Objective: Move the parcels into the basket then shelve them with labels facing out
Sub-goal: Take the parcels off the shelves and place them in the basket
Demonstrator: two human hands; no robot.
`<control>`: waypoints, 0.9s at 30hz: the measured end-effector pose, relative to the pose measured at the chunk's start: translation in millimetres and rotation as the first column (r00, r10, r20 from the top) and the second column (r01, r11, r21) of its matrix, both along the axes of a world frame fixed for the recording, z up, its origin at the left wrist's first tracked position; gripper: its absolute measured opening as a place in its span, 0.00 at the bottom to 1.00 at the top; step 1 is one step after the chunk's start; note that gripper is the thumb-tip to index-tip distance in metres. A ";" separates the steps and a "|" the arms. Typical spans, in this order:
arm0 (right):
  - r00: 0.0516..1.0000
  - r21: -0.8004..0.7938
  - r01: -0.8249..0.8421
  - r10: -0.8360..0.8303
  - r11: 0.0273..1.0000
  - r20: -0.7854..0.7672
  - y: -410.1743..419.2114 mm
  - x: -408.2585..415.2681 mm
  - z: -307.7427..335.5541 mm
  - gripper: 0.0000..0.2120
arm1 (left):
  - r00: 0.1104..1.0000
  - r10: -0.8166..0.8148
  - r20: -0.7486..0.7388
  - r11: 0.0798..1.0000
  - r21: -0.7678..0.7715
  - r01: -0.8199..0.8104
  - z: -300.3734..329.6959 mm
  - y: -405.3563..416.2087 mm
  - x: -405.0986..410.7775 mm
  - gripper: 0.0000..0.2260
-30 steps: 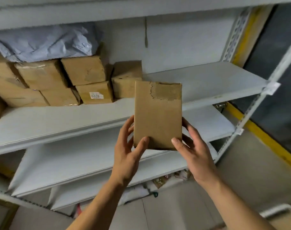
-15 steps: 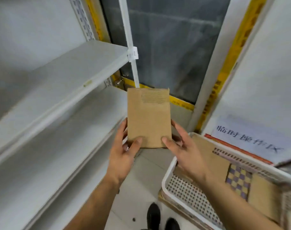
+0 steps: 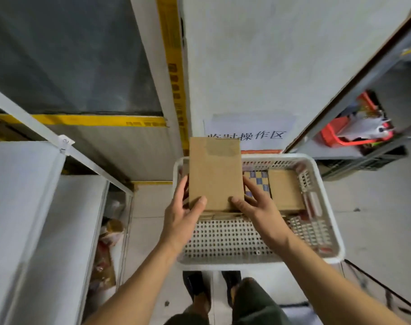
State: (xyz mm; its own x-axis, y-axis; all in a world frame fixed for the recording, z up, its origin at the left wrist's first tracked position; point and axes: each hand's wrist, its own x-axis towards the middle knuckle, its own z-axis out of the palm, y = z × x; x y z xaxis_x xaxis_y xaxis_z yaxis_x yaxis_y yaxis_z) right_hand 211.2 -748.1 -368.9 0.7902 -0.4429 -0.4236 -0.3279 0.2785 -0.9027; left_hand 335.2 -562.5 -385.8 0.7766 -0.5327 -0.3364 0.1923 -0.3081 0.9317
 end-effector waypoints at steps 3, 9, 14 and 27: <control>0.995 -0.015 0.081 -0.082 0.997 -0.065 -22.0 -16.9 -22.6 0.33 | 0.996 -0.058 -0.063 0.998 0.022 0.059 -23.8 -31.0 -12.2 0.34; 0.979 -0.002 0.129 -0.128 0.992 -0.159 -72.8 -30.7 -76.6 0.32 | 0.991 -0.065 -0.120 0.991 0.107 0.078 -76.4 -86.1 -27.4 0.34; 0.980 -0.001 0.076 -0.075 0.997 -0.185 -100.2 -25.0 -119.5 0.31 | 0.992 -0.040 -0.116 0.977 0.204 0.063 -117.2 -113.1 -26.9 0.33; 0.963 0.042 0.012 0.000 0.999 -0.271 -100.6 -8.9 -195.8 0.28 | 0.946 -0.249 0.206 0.762 0.644 0.060 -160.2 -125.3 -15.1 0.33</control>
